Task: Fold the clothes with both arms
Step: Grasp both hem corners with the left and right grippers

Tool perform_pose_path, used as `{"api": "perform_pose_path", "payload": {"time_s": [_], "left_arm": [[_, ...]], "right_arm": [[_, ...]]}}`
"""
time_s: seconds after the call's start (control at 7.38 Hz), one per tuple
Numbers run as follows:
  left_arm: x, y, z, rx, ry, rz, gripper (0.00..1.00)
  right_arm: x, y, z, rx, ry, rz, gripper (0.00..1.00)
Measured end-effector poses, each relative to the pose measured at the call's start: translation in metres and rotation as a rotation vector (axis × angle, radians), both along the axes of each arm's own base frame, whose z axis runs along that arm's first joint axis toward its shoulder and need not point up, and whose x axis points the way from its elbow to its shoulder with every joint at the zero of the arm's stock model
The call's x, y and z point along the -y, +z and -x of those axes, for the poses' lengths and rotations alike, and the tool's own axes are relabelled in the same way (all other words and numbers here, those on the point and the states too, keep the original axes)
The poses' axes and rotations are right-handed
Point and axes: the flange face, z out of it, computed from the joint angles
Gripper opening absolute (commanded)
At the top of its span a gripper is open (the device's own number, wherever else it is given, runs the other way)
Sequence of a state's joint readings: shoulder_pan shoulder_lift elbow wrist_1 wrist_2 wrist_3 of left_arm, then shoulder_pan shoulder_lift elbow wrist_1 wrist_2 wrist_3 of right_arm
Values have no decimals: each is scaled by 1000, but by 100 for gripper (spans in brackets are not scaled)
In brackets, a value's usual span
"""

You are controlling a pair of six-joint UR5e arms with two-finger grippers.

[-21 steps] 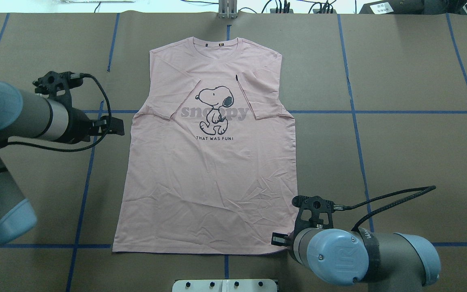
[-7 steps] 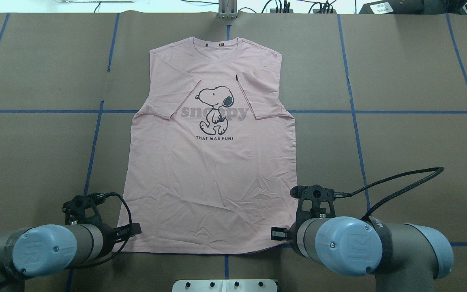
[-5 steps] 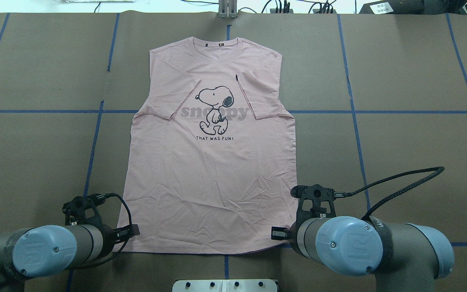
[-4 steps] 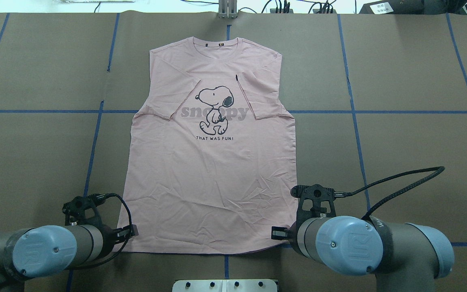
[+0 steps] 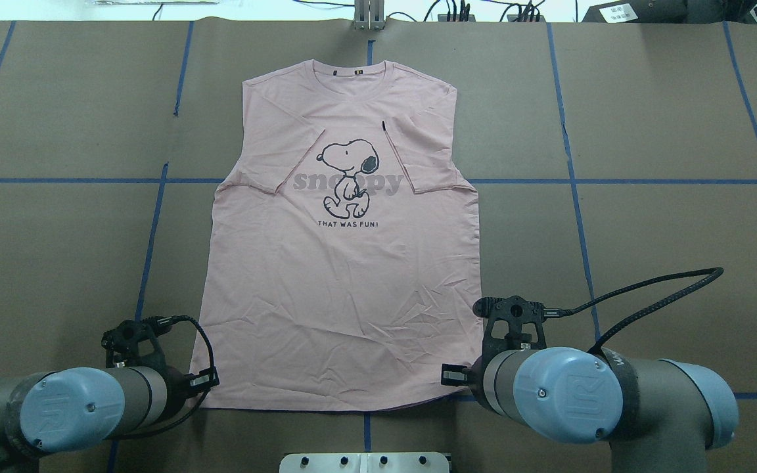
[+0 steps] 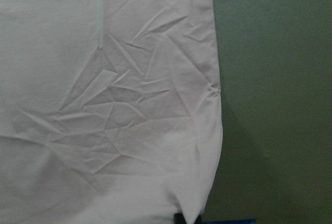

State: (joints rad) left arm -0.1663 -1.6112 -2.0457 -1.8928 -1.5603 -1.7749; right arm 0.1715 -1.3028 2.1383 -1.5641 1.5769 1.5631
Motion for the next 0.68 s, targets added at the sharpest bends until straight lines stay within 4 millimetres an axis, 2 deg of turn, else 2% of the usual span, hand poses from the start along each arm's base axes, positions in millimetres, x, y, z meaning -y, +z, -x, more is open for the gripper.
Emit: {"api": "perform_pose_path", "payload": {"time_s": [0.27,0.41,0.68], "left_arm": [[-5,-2,0,24,10,5,18],[-7,-3,0,28,14,5,2],[-8,-6,0,27,17,5,0]], "right_arm": [[0,0,0,-1,0,0,0],[0,1,0,-1,0,0,0],[0,0,0,-1,-1,0,0]]}}
